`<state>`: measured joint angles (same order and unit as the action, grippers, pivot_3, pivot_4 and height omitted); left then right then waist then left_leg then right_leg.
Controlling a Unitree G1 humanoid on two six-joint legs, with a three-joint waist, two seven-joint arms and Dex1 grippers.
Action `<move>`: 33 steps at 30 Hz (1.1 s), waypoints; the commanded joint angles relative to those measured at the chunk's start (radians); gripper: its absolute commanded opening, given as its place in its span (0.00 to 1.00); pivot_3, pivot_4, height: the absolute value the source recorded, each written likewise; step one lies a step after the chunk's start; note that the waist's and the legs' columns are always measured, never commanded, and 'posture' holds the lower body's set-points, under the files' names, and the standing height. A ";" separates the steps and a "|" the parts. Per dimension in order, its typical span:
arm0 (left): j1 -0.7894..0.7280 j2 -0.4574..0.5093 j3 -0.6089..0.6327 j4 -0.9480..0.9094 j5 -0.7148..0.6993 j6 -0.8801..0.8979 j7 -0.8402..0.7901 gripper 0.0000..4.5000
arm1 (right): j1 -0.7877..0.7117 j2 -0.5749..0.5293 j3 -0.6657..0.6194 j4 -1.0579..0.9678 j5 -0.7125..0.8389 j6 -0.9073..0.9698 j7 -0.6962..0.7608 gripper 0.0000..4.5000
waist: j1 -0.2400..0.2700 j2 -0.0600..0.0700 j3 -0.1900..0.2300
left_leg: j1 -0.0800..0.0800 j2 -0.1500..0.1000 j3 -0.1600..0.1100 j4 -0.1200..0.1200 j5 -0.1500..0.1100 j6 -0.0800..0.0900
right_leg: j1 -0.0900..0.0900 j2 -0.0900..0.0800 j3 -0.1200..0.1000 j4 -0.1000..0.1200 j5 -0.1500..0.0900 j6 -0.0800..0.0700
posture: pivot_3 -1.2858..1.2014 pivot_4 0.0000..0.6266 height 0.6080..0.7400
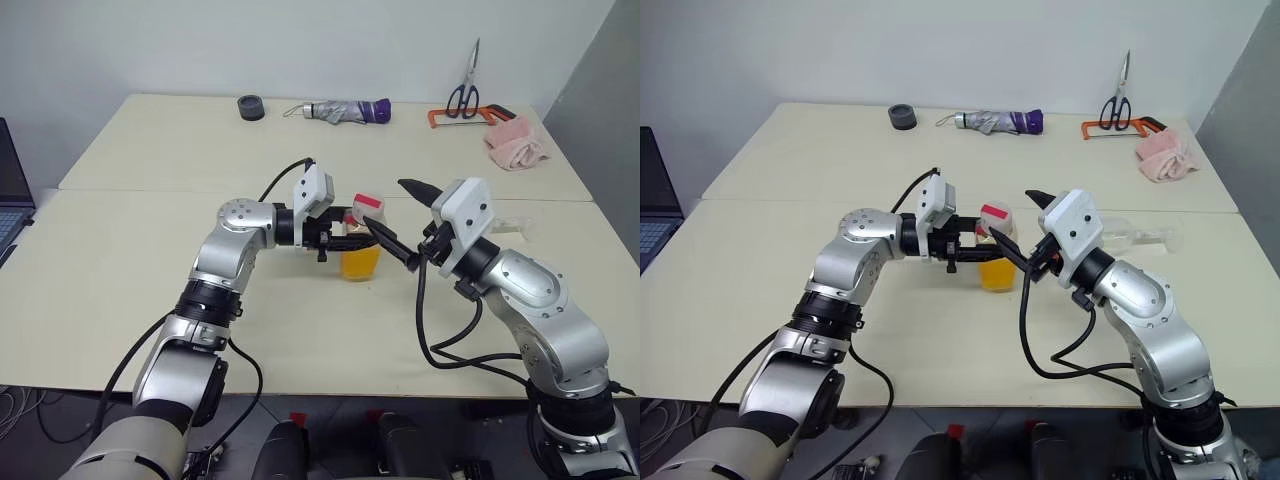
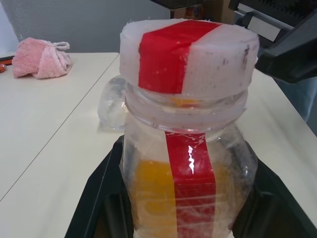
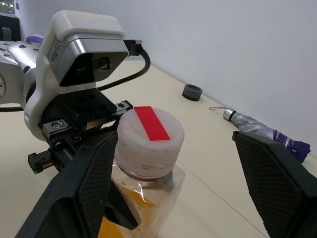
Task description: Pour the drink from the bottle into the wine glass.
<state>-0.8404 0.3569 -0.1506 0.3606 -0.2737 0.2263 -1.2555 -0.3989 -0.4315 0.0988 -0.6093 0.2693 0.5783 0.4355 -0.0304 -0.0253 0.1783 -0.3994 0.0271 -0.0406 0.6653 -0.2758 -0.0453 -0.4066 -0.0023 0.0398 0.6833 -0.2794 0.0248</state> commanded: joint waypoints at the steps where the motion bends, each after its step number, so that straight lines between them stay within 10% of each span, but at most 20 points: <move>1: -0.024 0.005 0.022 -0.039 -0.025 -0.015 -0.007 0.42 | 0.006 -0.016 -0.033 -0.031 0.001 -0.003 0.001 0.88 | 0.000 0.000 0.000 | 0.000 0.000 0.000 0.000 0.000 0.000 | 0.000 0.000 0.000 0.000 0.000 0.000 | 0.52 0.24 1.00; 33: -0.059 0.020 0.046 0.033 -0.056 -0.010 -0.071 0.42 | -0.019 -0.040 -0.031 -0.150 0.149 0.095 0.032 0.88 | 0.000 0.000 0.000 | 0.000 0.000 0.000 0.000 0.000 0.000 | 0.000 0.000 0.000 0.000 0.000 0.000 | 0.52 0.24 1.00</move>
<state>-0.8562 0.3699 -0.1354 0.4068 -0.2997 0.2325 -1.3100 -0.3915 -0.4754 0.0637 -0.7409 0.4388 0.6895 0.4871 -0.0308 -0.0253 0.1783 -0.3994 0.0271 -0.0409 0.6659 -0.2758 -0.0452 -0.4065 -0.0021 0.0395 0.6837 -0.2794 0.0248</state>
